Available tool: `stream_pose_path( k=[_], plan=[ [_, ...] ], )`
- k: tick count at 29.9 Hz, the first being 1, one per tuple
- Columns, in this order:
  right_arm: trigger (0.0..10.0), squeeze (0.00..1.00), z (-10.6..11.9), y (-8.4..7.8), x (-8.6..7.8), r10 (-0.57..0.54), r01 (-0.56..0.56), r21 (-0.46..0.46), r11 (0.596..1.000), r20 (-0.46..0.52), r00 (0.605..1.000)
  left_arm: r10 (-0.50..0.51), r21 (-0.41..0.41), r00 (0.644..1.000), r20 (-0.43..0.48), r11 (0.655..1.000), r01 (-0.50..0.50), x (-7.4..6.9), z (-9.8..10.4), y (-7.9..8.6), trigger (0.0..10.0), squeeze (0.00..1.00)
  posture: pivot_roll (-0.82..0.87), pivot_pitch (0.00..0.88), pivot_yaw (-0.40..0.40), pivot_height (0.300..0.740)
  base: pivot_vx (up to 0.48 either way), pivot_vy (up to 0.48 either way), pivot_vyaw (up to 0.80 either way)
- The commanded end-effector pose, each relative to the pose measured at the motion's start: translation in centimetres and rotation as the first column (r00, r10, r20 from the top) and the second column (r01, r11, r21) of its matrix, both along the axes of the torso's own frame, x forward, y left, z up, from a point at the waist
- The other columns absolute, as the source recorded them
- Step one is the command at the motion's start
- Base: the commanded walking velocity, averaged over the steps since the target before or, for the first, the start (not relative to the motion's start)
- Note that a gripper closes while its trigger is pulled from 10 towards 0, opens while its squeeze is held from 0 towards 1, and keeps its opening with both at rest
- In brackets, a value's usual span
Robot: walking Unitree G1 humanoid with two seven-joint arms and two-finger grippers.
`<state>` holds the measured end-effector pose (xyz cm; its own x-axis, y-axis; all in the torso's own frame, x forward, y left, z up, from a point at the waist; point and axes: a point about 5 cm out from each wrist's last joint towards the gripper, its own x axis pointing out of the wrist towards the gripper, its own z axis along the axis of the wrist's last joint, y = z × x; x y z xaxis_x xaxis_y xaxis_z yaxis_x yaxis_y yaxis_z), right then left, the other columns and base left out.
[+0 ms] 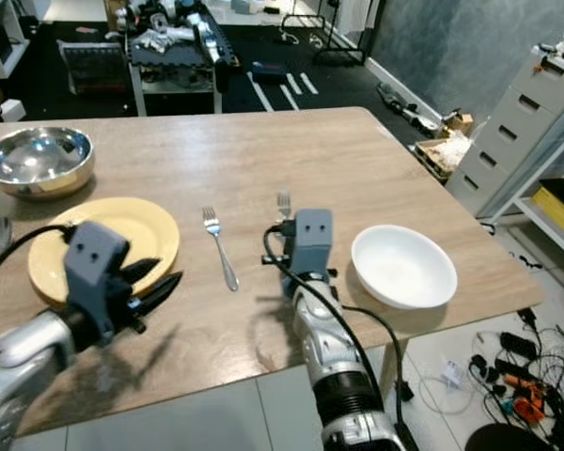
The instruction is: Setting the table
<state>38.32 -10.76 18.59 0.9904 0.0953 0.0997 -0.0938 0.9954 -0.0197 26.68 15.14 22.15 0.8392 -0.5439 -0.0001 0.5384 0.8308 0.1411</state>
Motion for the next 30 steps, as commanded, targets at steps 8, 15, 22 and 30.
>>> stream_pose_path(
  k=[8, 15, 22, 30],
  plan=[
    [10.0, 0.09, -0.9, 0.3, 0.3, 0.010, -0.009, -0.061, 0.998, 0.008, 1.000, 0.011, -0.002, 1.000, -0.027, 1.000, -0.011, -1.0, -0.1, 0.3, 10.0, 0.00, 0.26, 0.213, -0.005, 0.740, 0.000, 0.000, 0.00],
    [10.0, 1.00, -0.8, 0.0, 0.7, -0.004, 0.007, -0.087, 0.996, 0.033, 0.999, 0.026, -0.007, 0.999, -0.042, 1.000, -0.026, -1.1, 0.0, 0.5, 10.0, 0.00, 0.27, 0.195, -0.004, 0.740, 0.000, 0.000, 0.00],
    [10.0, 0.00, 0.0, -1.0, 0.9, -0.035, 0.039, -0.053, 0.998, 0.073, 0.997, 0.022, -0.015, 0.999, -0.039, 1.000, -0.023, -0.8, 0.1, 0.2, 10.0, 0.00, 0.25, 0.179, 0.000, 0.740, 0.000, 0.000, 0.00],
    [10.0, 0.00, 3.6, -3.7, -1.6, -0.070, 0.032, 0.156, 0.987, 0.244, 0.967, 0.188, -0.046, 0.982, -0.017, 0.981, -0.188, 1.1, -0.3, 0.1, 10.0, 0.00, 0.20, 0.144, 0.000, 0.740, 0.000, 0.000, 0.00]
  ],
)
